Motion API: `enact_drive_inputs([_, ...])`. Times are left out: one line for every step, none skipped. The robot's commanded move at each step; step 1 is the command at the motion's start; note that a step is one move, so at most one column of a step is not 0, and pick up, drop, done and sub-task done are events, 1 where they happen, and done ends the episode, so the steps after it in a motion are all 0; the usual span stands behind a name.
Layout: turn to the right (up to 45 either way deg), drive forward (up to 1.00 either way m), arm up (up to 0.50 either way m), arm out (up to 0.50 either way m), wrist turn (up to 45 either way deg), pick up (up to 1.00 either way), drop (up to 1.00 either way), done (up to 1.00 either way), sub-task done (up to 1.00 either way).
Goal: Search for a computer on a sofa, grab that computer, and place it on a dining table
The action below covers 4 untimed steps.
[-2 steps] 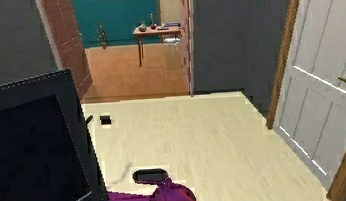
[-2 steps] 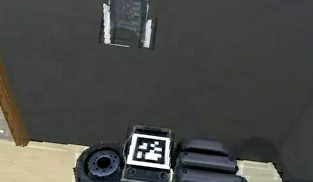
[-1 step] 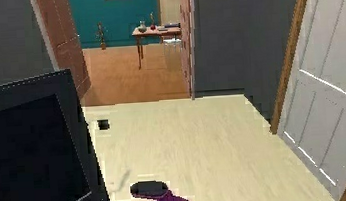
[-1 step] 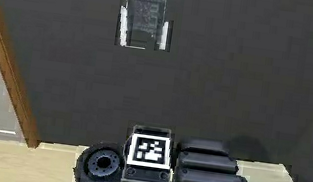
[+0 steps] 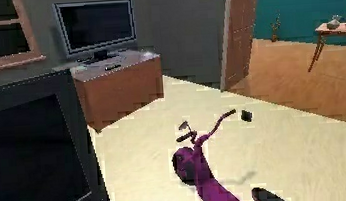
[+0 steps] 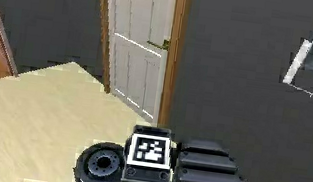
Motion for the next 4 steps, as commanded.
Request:
enact_drive_inputs([-45.0,0.00,0.00,0.00,0.0,0.00,0.00,0.00,0.00])
enact_drive_inputs([0.0,1.00,0.00,0.00,0.0,0.00,0.00,0.00,0.00])
enact_drive_inputs([0.0,0.35,0.00,0.00,0.0,0.00,0.00,0.00,0.00])
enact_drive_inputs([-18.0,0.00,0.00,0.00,0.0,0.00,0.00,0.00,0.00])
